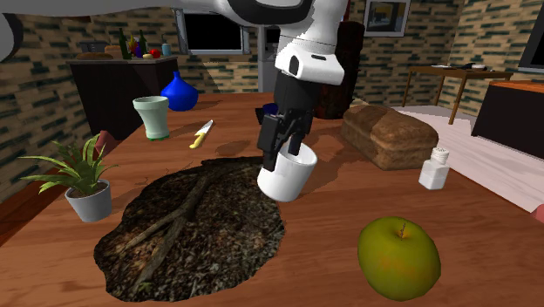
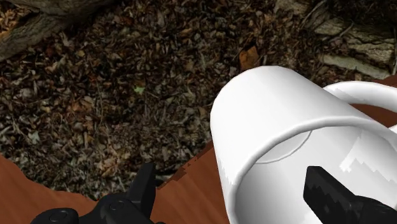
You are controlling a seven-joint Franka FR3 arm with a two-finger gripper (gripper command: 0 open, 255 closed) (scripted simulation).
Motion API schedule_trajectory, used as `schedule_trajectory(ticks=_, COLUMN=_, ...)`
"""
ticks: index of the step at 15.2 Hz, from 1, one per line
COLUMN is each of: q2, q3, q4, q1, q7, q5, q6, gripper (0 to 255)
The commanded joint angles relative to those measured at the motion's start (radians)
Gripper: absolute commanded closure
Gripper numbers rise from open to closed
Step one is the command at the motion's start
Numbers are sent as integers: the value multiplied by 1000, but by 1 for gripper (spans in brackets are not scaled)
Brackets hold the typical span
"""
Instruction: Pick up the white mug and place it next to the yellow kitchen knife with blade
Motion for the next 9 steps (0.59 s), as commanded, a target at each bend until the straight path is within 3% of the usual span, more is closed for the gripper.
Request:
schedule_trajectory(ticks=1, q2=-13, q3=0, q4=-49, q1=-8, q7=-1, q5=4, q6=36, gripper=0)
schedule_trajectory(ticks=9, q2=-23, q3=1, q4=-85, q1=-12, q7=-1, q5=6, q6=63, gripper=0)
